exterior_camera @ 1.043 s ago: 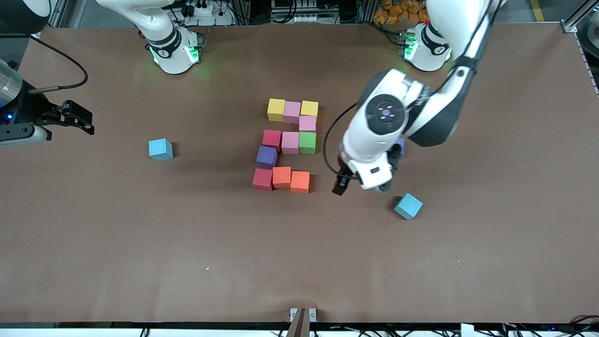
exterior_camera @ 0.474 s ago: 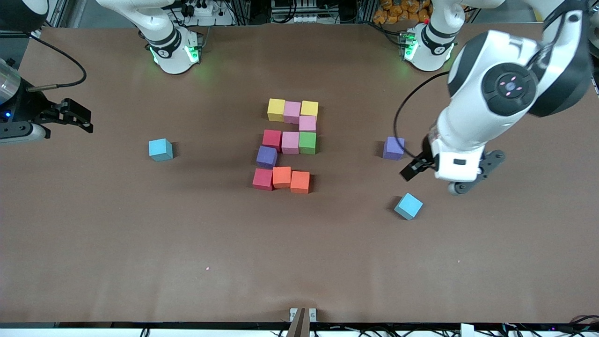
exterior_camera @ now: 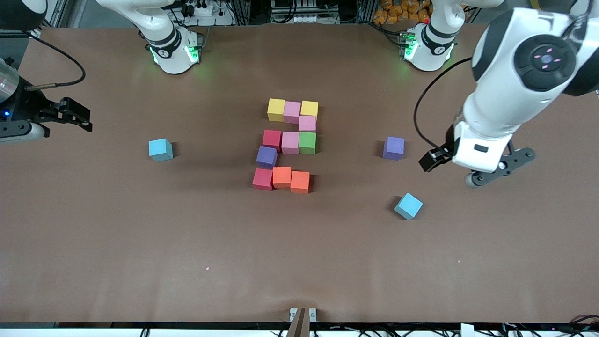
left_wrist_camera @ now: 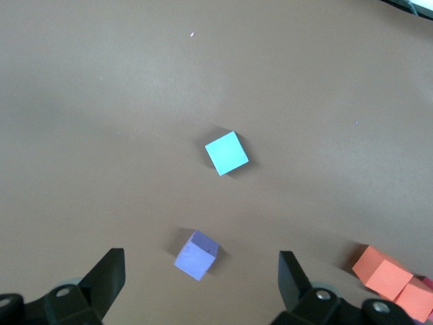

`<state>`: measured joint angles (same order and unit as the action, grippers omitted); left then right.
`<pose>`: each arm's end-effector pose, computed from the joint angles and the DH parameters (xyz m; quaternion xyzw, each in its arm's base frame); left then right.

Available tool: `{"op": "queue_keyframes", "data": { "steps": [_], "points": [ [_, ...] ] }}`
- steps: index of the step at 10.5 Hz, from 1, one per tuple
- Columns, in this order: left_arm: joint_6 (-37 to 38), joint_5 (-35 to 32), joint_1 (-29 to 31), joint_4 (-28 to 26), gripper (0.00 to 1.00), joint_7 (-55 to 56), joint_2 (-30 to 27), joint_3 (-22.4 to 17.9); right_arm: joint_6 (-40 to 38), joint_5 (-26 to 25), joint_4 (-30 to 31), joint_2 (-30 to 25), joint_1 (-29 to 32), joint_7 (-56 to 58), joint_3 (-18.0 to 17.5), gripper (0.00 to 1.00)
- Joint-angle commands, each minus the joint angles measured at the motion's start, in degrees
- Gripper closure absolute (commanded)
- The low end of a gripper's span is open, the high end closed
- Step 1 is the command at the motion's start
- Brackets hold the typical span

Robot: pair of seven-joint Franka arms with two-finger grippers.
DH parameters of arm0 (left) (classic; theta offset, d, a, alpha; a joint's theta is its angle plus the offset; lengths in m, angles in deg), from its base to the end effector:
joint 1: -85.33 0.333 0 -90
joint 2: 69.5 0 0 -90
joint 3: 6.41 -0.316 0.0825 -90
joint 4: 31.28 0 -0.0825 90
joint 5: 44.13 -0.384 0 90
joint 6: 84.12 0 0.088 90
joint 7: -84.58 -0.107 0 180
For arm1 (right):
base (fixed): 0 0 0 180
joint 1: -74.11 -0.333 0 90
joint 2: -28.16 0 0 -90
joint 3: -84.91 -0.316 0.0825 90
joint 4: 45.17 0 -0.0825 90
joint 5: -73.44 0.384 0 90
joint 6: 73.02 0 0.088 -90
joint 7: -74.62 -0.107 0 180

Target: Form number 2 with 11 blocks

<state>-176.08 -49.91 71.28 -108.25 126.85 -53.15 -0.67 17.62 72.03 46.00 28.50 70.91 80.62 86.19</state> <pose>0.6101 -0.1987 0.5651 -0.9802 -0.1944 -0.0091 0.0369 0.5566 0.0161 0.6126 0.9975 0.0693 -0.0080 0.0121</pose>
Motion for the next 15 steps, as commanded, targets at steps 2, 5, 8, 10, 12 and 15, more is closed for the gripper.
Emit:
{"op": "queue_keyframes", "data": {
  "steps": [2,5,8,10,12,15],
  "points": [
    [0.12,-0.56,4.1,-1.86,0.0,-14.0,-3.33,0.68,-0.82,0.62,0.15,-1.04,0.3,0.68,0.04,0.0],
    [-0.05,-0.47,7.01,-5.62,0.0,-25.35,-8.24,0.51,-1.0,0.62,0.15,-1.39,0.3,1.03,0.04,0.0],
    [-0.06,1.1,7.1,-8.19,0.0,-31.26,-11.33,-0.9,-1.0,0.62,0.15,-1.39,1.17,4.02,0.13,0.0],
    [0.12,4.98,8.77,-9.95,0.0,-37.41,-13.18,-2.04,-1.96,0.71,0.32,-1.3,3.18,5.5,0.13,0.0],
    [0.91,4.99,8.77,-10.57,0.0,-38.05,-14.15,-2.05,-1.97,2.63,0.33,-1.39,6.08,8.32,0.13,0.0],
    [2.66,7.34,7.99,-9.78,0.0,-39.29,-14.15,-3.62,-1.27,2.56,0.24,-1.92,6.27,7.45,0.12,0.0]
  ]
}}
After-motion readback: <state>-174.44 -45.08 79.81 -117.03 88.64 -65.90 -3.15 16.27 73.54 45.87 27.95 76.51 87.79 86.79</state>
